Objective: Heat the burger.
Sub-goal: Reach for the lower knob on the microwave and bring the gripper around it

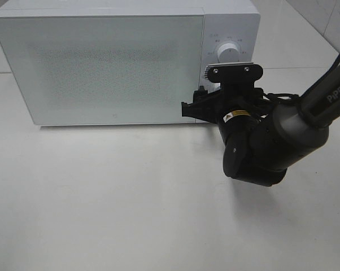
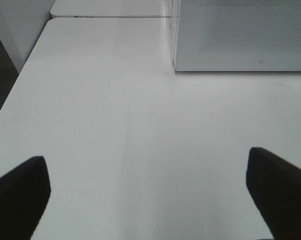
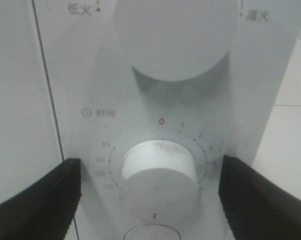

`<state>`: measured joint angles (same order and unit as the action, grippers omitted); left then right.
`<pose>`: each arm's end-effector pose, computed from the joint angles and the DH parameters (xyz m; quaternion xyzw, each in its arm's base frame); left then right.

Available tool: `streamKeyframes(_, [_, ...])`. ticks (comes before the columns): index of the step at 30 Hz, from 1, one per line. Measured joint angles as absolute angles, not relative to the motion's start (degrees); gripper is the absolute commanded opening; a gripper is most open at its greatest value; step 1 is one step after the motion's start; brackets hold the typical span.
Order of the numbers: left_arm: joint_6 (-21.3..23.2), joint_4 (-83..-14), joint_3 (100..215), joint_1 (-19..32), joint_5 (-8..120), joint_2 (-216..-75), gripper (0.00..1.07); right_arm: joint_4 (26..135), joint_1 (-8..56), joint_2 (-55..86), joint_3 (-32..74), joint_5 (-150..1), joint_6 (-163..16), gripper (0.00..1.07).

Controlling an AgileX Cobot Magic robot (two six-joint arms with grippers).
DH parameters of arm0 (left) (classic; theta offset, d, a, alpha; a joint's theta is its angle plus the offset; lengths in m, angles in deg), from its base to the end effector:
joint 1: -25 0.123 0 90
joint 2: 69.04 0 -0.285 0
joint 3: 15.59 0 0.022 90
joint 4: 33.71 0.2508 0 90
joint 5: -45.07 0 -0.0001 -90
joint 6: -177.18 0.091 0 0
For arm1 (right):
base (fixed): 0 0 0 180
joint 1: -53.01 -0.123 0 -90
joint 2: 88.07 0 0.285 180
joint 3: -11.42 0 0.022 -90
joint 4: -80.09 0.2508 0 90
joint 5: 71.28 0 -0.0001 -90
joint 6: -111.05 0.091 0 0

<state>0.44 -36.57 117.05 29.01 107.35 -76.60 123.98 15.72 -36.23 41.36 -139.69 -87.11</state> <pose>-0.0088 -0.0046 0.2810 -0.0040 0.8533 0.0082 0.5214 0.3212 0.1709 0.1142 -0.0004 0.7387 -0.0362 0.6730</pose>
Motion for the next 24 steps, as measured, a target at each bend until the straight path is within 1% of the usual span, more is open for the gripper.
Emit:
streamKeyframes(3, [0.4, -36.6, 117.0, 29.0, 107.4, -76.6, 1.00, 124.1, 15.7, -36.1, 41.4, -139.6, -87.1, 0.74])
streamKeyframes(5, [0.4, -36.6, 117.0, 29.0, 107.4, -76.6, 1.00, 124.2, 15.7, -36.0, 41.4, -139.5, -87.1, 0.69])
streamKeyframes(6, [0.4, -36.6, 117.0, 29.0, 107.4, -76.6, 1.00, 124.0, 15.7, -35.9, 41.4, -139.5, -87.1, 0.63])
streamKeyframes(9, [0.4, -36.6, 117.0, 29.0, 107.4, -76.6, 1.00, 124.0, 15.7, -35.9, 41.4, -139.5, -87.1, 0.60])
streamKeyframes(10, [0.4, -36.6, 117.0, 29.0, 107.4, -76.6, 1.00, 124.0, 15.7, -35.9, 41.4, -139.5, -87.1, 0.52])
streamKeyframes(11, [0.4, -36.6, 117.0, 29.0, 107.4, -76.6, 1.00, 124.1, 15.5, -35.9, 41.4, -139.5, -87.1, 0.47])
streamKeyframes(12, [0.4, -36.6, 117.0, 29.0, 107.4, -76.6, 1.00, 124.1, 15.5, -35.9, 41.4, -139.5, -87.1, 0.47])
streamKeyframes(13, [0.4, -36.6, 117.0, 29.0, 107.4, -76.6, 1.00, 124.4, 15.5, -35.9, 41.4, -139.7, -87.1, 0.34])
streamKeyframes(14, [0.4, -36.6, 117.0, 29.0, 107.4, -76.6, 1.00, 124.4, 15.5, -35.9, 41.4, -139.7, -87.1, 0.34])
streamKeyframes(15, [0.4, -36.6, 117.0, 29.0, 107.4, -76.6, 1.00, 125.1, 15.3, -35.9, 41.4, -139.8, -87.1, 0.22])
streamKeyframes(16, [0.4, -36.5, 117.0, 29.0, 107.4, -76.6, 1.00, 125.4, 15.1, -35.9, 41.4, -140.0, -87.1, 0.12])
streamKeyframes(17, [0.4, -36.5, 117.0, 29.0, 107.4, -76.6, 1.00, 125.4, 15.1, -35.9, 41.4, -140.0, -87.1, 0.12])
streamKeyframes(18, [0.4, -36.5, 117.0, 29.0, 107.4, -76.6, 1.00, 125.4, 15.1, -35.9, 41.4, -140.0, -87.1, 0.09])
streamKeyframes(19, [0.4, -36.5, 117.0, 29.0, 107.4, -76.6, 1.00, 125.5, 15.1, -35.9, 41.4, -140.0, -87.1, 0.04])
streamKeyframes(24, [0.4, -36.5, 117.0, 29.0, 107.4, -76.6, 1.00, 125.5, 15.1, -35.9, 41.4, -140.0, -87.1, 0.02])
